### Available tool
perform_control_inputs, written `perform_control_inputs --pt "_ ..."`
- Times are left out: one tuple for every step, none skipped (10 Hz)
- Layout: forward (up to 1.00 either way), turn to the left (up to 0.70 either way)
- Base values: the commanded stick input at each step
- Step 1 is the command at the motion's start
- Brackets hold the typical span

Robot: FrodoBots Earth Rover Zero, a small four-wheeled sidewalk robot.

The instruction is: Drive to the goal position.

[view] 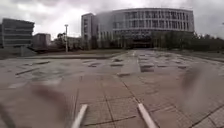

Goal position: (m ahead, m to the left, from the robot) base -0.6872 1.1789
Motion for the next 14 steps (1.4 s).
perform_control_inputs --pt "1.0 0.0" --pt "1.0 -0.27" --pt "1.0 -0.27" --pt "1.0 -0.27" --pt "1.0 -0.27" --pt "1.0 -0.27" --pt "1.0 -0.27" --pt "1.0 -0.27" --pt "1.0 -0.27" --pt "1.0 -0.27" --pt "1.0 -0.27" --pt "1.0 -0.27" --pt "1.0 -0.27" --pt "1.0 -0.27"
